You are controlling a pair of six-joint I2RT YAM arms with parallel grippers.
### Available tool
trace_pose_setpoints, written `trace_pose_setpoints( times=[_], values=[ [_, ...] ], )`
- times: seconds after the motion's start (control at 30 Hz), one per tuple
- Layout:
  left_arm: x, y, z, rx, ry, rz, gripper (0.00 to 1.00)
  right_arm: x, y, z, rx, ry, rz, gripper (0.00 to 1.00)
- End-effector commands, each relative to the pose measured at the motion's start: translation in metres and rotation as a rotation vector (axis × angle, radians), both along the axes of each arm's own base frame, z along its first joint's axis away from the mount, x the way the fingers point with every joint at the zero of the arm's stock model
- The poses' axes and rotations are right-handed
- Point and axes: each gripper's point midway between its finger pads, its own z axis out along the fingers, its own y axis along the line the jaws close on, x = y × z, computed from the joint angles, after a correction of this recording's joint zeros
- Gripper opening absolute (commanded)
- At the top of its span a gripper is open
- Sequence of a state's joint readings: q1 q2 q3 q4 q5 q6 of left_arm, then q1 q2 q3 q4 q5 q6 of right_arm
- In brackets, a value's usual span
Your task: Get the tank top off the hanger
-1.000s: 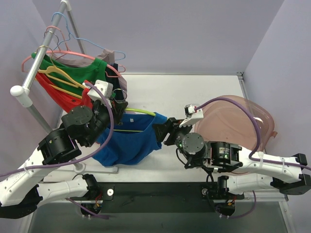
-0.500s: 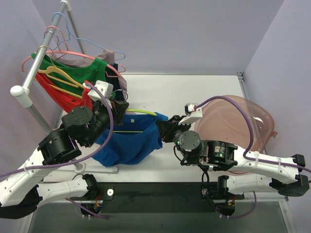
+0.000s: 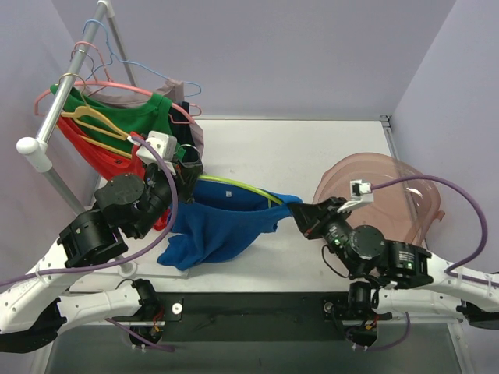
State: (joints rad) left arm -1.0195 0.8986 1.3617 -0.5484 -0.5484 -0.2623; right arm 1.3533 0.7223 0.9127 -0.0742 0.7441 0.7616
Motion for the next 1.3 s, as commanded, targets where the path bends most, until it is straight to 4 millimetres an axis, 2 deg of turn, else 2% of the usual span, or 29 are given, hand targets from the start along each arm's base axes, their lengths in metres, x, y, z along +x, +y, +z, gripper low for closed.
trace_pose_setpoints(
  times=[0.0, 0.13, 0.23, 0.43, 0.6, 0.77, 1.07, 1.17, 1.27],
  values=[
    [0.003, 0.015, 0.024, -0.048, -0.057, 0.061, 0.00, 0.001, -0.036, -0.011, 0.042, 0.022, -0.070, 0.00],
    [0.003, 0.017, 0.024, -0.052, -0.052, 0.065, 0.00, -0.005, -0.043, -0.018, 0.049, 0.035, -0.043, 0.00],
    [0.000, 0.014, 0.029, -0.081, -0.050, 0.046, 0.00, -0.008, -0.046, -0.033, 0.002, 0.063, -0.033, 0.00],
    [-0.004, 0.013, 0.037, -0.106, -0.045, 0.022, 0.00, -0.021, -0.032, -0.055, -0.012, 0.112, 0.064, 0.00],
    [-0.010, 0.009, 0.045, -0.134, -0.043, -0.017, 0.00, -0.021, -0.035, -0.059, 0.022, 0.127, 0.050, 0.00],
    [-0.027, -0.002, 0.049, -0.163, -0.043, -0.137, 0.00, -0.019, -0.035, -0.062, 0.000, 0.122, 0.038, 0.00],
    [-0.066, -0.014, 0.036, -0.182, -0.052, -0.371, 0.00, -0.029, -0.020, -0.066, -0.050, 0.057, 0.160, 0.00],
    [-0.076, -0.015, 0.030, -0.167, -0.045, -0.420, 0.00, -0.035, -0.015, -0.067, -0.061, 0.053, 0.211, 0.07],
    [-0.089, -0.021, 0.019, -0.151, -0.027, -0.502, 0.00, -0.042, -0.004, -0.064, -0.092, 0.023, 0.286, 0.25]
  ],
)
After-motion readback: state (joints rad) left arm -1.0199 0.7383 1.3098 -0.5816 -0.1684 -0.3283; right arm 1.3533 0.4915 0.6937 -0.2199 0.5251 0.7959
